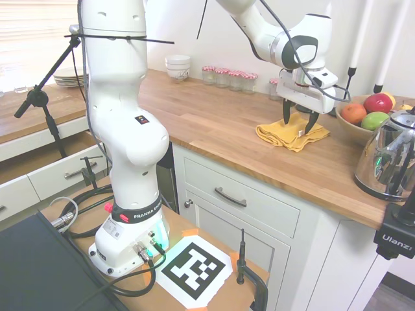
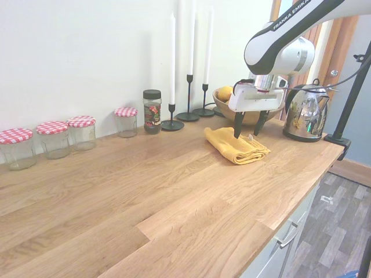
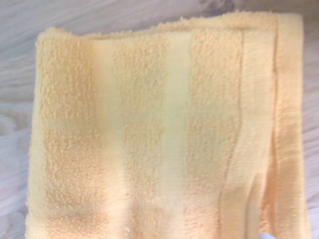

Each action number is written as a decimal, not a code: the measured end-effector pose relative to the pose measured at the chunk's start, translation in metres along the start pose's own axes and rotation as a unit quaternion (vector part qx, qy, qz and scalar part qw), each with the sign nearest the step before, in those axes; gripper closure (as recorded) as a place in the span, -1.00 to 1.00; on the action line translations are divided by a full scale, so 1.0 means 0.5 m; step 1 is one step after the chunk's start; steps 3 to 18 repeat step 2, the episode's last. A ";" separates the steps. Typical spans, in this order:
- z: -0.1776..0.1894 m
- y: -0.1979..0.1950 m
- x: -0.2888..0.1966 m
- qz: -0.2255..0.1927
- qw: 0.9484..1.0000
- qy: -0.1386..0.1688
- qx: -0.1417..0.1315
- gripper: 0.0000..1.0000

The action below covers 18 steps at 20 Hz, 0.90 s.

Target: Wipe the counter

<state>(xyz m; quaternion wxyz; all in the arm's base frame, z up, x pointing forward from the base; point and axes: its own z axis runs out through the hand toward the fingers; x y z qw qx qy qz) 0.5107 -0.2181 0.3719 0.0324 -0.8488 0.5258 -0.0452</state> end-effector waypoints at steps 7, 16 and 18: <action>-0.017 0.008 0.003 0.002 1.000 0.004 0.005 -1.00; -0.017 0.008 0.003 0.002 1.000 0.004 0.005 -1.00; -0.017 0.008 0.003 0.002 1.000 0.004 0.005 -1.00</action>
